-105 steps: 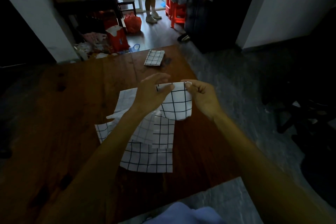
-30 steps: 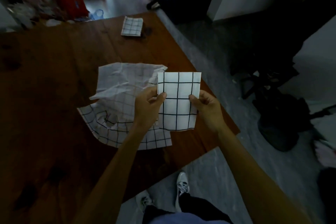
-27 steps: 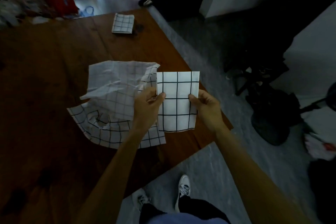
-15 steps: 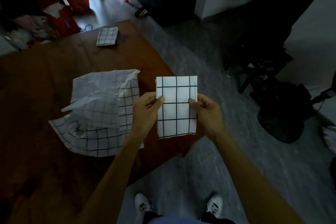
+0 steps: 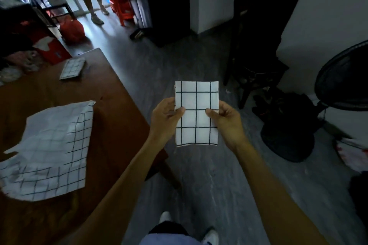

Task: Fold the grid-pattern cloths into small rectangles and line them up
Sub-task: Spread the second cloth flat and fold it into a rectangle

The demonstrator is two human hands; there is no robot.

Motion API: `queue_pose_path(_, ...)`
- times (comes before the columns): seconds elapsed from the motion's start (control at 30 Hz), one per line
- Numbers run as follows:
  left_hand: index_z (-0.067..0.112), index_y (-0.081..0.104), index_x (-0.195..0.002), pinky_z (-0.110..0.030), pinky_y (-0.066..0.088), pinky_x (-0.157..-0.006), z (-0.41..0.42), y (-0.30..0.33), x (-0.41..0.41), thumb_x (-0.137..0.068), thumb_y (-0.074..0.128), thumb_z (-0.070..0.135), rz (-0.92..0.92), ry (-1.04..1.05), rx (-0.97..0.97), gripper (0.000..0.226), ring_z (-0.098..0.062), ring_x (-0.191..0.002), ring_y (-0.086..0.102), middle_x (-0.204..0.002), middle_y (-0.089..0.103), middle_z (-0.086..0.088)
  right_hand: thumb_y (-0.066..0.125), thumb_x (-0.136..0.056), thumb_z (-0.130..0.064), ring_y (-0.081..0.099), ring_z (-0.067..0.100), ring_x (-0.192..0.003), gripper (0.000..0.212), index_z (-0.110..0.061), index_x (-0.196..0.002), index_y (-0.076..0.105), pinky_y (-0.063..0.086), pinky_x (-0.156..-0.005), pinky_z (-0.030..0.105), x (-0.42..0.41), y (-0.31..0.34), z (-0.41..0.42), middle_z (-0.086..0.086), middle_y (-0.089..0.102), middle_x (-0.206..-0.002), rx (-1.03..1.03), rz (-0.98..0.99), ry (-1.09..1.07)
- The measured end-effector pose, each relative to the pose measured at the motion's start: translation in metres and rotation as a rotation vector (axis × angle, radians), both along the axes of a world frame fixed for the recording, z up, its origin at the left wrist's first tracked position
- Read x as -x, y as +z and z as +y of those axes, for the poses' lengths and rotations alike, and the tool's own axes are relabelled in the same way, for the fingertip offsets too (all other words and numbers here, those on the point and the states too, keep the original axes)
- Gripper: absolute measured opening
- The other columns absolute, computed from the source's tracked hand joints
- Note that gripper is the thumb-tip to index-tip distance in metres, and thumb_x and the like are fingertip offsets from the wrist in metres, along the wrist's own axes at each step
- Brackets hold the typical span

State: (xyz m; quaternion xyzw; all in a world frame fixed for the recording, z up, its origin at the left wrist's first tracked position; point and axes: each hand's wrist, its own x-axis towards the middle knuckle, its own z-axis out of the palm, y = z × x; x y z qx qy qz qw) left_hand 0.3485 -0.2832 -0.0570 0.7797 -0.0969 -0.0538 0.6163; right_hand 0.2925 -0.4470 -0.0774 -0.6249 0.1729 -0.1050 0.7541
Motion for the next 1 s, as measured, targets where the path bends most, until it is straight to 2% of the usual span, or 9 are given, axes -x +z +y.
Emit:
queue_pose_path(0.13, 0.017, 0.06, -0.108, -0.014, 0.053, -0.075, -0.032, 0.0, -0.025, -0.086, 0.065, 0.004, 0.013, -0.01, 0.032, 0.026, 0.001, -0.09, 0.066, -0.102, 0.067, 0.006, 0.063, -0.088, -0.005, 0.07, 0.024, -0.096, 0.03, -0.008, -0.118, 0.063, 0.057, -0.083, 0.044, -0.023, -0.001, -0.033, 0.008, 0.072, -0.107, -0.015, -0.014, 0.001)
queue_pose_path(0.23, 0.025, 0.061, -0.103, -0.018, 0.054, -0.077, -0.05, -0.008, -0.057, -0.088, 0.063, 0.006, 0.005, 0.005, 0.031, 0.024, -0.004, -0.092, 0.066, -0.104, 0.067, 0.003, 0.061, -0.089, 0.0, 0.068, 0.024, -0.1, 0.034, -0.007, -0.122, 0.061, 0.056, -0.086, 0.042, -0.053, -0.003, -0.051, 0.009, 0.07, -0.111, -0.004, -0.035, 0.028)
queue_pose_path(0.33, 0.023, 0.061, -0.103, -0.019, 0.054, -0.077, -0.067, -0.017, -0.1, -0.088, 0.063, 0.007, -0.01, 0.031, 0.062, 0.022, -0.004, -0.091, 0.066, -0.104, 0.067, 0.002, 0.058, -0.089, 0.005, 0.068, 0.023, -0.102, 0.037, -0.006, -0.124, 0.059, 0.054, -0.09, 0.043, -0.097, -0.005, -0.069, 0.008, 0.07, -0.113, 0.06, -0.032, 0.054)
queue_pose_path(0.43, 0.02, 0.06, -0.105, -0.012, 0.052, -0.07, -0.078, -0.023, -0.153, -0.089, 0.063, 0.008, -0.012, 0.049, 0.103, 0.02, 0.003, -0.085, 0.064, -0.1, 0.066, 0.005, 0.059, -0.089, 0.003, 0.068, 0.022, -0.101, 0.038, -0.008, -0.125, 0.059, 0.054, -0.09, 0.044, -0.16, 0.0, -0.079, 0.008, 0.071, -0.111, 0.145, -0.032, 0.063)
queue_pose_path(0.53, 0.019, 0.06, -0.104, -0.012, 0.052, -0.07, -0.078, -0.024, -0.212, -0.09, 0.062, 0.012, 0.003, 0.084, 0.128, 0.016, 0.0, -0.085, 0.064, -0.097, 0.066, 0.005, 0.058, -0.09, 0.001, 0.068, 0.018, -0.102, 0.039, -0.011, -0.127, 0.058, 0.055, -0.088, 0.039, -0.227, 0.013, -0.077, 0.004, 0.071, -0.111, 0.202, -0.04, 0.086)
queue_pose_path(0.63, 0.012, 0.06, -0.104, -0.017, 0.054, -0.072, -0.073, -0.023, -0.275, -0.09, 0.06, 0.01, -0.006, 0.135, 0.167, 0.014, -0.008, -0.085, 0.064, -0.097, 0.066, -0.004, 0.058, -0.09, -0.001, 0.067, 0.017, -0.104, 0.037, -0.012, -0.125, 0.059, 0.055, -0.09, 0.039, -0.298, 0.019, -0.071, 0.003, 0.07, -0.113, 0.22, -0.063, 0.142)
queue_pose_path(0.73, 0.009, 0.06, -0.106, -0.016, 0.053, -0.071, -0.063, -0.015, -0.332, -0.09, 0.06, 0.006, -0.022, 0.195, 0.211, 0.017, -0.004, -0.084, 0.065, -0.097, 0.066, -0.003, 0.059, -0.09, -0.003, 0.067, 0.016, -0.104, 0.036, -0.012, -0.124, 0.059, 0.055, -0.089, 0.037, -0.364, 0.024, -0.062, 0.003, 0.07, -0.113, 0.252, -0.088, 0.208)
queue_pose_path(0.83, 0.006, 0.059, -0.11, -0.014, 0.052, -0.07, -0.051, -0.009, -0.385, -0.088, 0.061, 0.002, -0.075, 0.259, 0.206, 0.023, -0.004, -0.087, 0.066, -0.1, 0.067, -0.002, 0.059, -0.089, 0.001, 0.066, 0.017, -0.104, 0.036, -0.007, -0.124, 0.059, 0.055, -0.086, 0.03, -0.422, 0.027, -0.053, 0.006, 0.069, -0.114, 0.244, -0.13, 0.267)
queue_pose_path(1.0, 0.002, 0.059, -0.11, -0.018, 0.053, -0.068, -0.033, -0.009, -0.462, -0.087, 0.062, -0.001, -0.111, 0.376, 0.193, 0.023, -0.007, -0.081, 0.066, -0.094, 0.067, -0.005, 0.059, -0.09, -0.002, 0.066, 0.016, -0.104, 0.037, -0.006, -0.127, 0.055, 0.055, -0.085, 0.029, -0.516, 0.026, -0.04, 0.005, 0.069, -0.114, 0.214, -0.136, 0.394)
